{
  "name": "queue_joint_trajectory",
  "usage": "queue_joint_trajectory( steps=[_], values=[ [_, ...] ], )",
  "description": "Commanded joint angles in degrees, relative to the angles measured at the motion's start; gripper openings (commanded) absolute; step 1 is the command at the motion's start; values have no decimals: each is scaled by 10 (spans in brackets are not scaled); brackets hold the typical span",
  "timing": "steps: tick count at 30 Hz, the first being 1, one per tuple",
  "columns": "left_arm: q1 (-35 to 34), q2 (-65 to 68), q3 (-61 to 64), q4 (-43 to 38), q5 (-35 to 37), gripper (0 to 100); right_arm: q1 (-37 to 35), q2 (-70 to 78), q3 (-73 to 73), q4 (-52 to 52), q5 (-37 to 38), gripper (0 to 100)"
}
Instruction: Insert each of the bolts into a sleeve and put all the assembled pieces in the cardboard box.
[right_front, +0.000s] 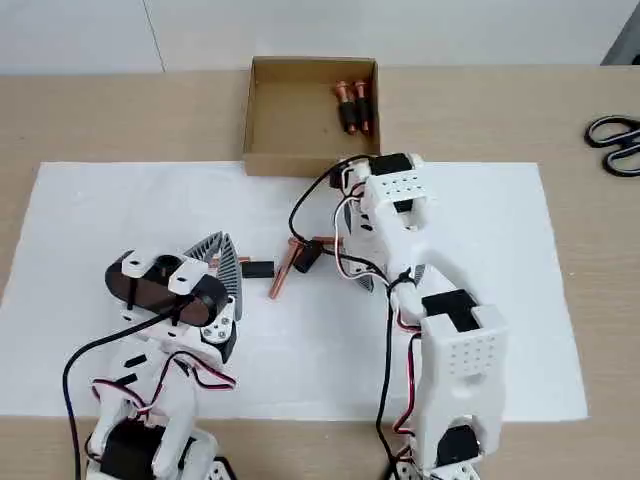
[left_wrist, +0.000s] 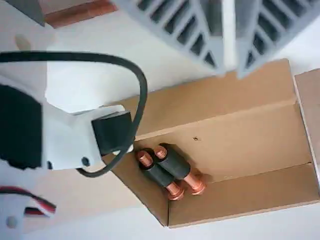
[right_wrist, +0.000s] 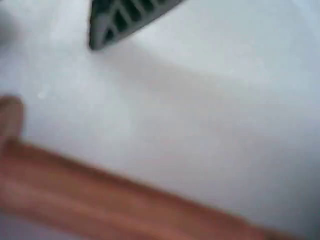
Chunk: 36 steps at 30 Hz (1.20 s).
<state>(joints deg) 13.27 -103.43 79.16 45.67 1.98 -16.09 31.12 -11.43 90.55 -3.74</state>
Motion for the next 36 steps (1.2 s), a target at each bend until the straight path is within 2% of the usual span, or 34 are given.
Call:
queue_joint_trajectory(
  steps=[1, 17, 29, 32, 36],
  values=[
    [-1, -6, -6, 2, -2, 6, 16, 0, -17, -29, -4, 252],
    [-1, -6, -6, 2, -2, 6, 27, 0, -75, -47, -88, 252],
    [-1, -6, -6, 2, -2, 6, 40, -1, -73, -15, -91, 252],
    [-1, -6, -6, 2, -2, 6, 41, 2, -73, -14, -113, 251],
    [-1, -6, -6, 2, -2, 6, 41, 5, -72, -20, -116, 174]
  ],
)
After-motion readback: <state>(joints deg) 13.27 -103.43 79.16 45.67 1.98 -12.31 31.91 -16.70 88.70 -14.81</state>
